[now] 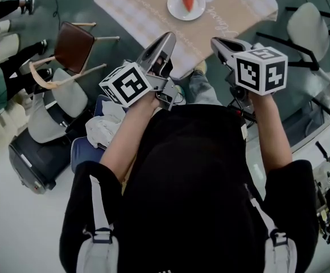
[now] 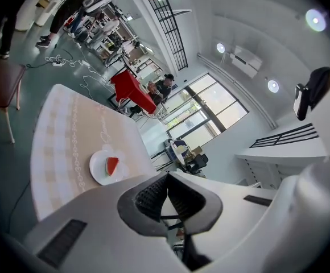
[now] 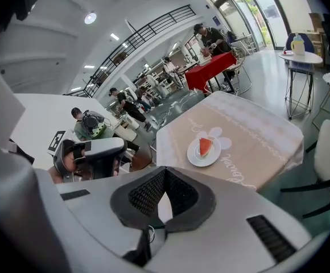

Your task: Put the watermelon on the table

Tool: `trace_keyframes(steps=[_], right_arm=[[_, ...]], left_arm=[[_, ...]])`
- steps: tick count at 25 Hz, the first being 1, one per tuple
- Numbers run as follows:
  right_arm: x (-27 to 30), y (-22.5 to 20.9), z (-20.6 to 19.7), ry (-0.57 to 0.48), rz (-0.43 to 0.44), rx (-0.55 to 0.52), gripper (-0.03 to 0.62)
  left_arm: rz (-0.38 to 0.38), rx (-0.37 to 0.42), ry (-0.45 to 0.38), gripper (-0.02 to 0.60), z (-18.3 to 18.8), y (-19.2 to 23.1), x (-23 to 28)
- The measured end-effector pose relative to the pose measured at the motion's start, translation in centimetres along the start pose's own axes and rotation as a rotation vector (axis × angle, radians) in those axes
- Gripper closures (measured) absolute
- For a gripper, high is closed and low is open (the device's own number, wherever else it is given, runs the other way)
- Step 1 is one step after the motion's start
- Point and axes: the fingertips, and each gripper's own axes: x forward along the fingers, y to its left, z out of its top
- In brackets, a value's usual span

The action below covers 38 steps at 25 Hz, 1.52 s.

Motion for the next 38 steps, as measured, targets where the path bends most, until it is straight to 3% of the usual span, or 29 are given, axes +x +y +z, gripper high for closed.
trace_keyframes(steps=[6,16,38], right_arm=[[0.8,1.6,-1.4,0.009,-0.012,-0.005,0.583],[1.4,7.3,-6.1,0.005,-0.036,-0.007,0.583],[-3.8,19.0,-17.7,-0.087,-0.114,-0.097,0.583]], left_arm=[[-0.020,0.023,0.008,0.569,-0.1,0.3,-1.7],[-0.030,0.023,0.009,0.569,-1.9,1.9,-8.6],[-0.151,0.036,-0.022,0.569,-10.8,-1.6,-24.5]])
